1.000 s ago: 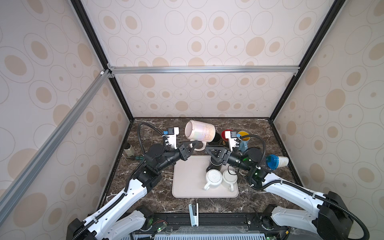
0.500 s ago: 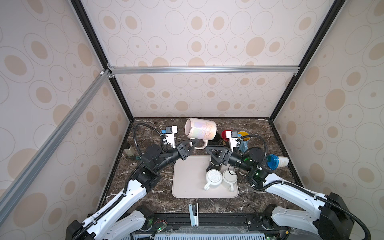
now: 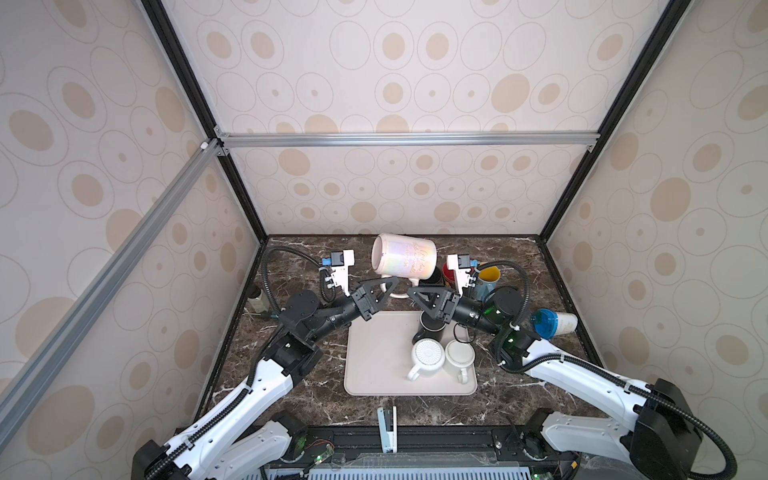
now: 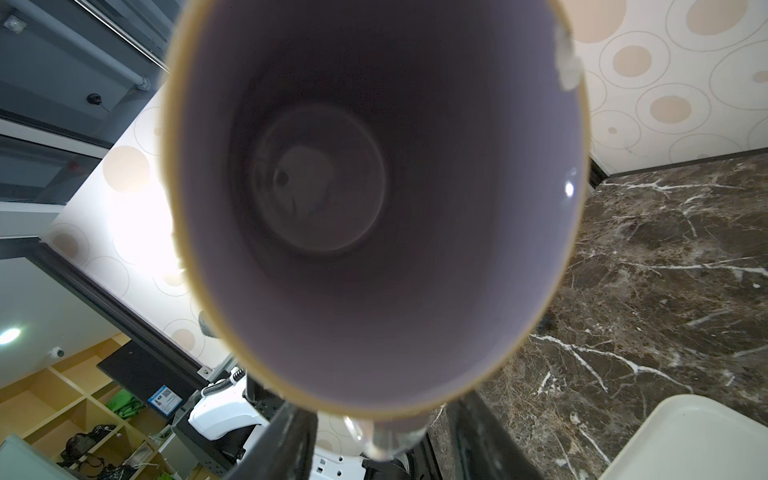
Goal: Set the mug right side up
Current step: 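Grasp the pink mug's rim with the right gripper beside the left gripper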
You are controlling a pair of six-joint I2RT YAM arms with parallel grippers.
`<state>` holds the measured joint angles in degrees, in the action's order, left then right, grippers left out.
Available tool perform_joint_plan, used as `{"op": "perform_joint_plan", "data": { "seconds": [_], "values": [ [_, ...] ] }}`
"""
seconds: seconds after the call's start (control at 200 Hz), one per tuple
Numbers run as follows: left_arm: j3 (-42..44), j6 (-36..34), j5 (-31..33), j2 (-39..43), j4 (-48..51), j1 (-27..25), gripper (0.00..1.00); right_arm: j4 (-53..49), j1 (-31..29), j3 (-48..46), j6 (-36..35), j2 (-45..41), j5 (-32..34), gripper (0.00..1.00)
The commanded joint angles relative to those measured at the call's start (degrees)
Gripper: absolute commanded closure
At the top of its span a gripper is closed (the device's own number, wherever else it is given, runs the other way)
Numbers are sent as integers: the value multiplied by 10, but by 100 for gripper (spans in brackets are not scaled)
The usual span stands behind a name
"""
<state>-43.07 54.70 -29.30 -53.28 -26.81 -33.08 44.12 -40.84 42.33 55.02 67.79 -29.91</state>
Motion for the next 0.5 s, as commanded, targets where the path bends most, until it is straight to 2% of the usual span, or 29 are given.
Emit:
{"op": "perform_joint_plan", "data": {
  "seconds": [0.0,0.495],
  "values": [
    [-23,4,-9,26,-100,8,100,11,2,15,5,9,-8,48],
    [6,57,-30,17,-171,8,100,109,5,31,36,42,-18,52]
  ]
}}
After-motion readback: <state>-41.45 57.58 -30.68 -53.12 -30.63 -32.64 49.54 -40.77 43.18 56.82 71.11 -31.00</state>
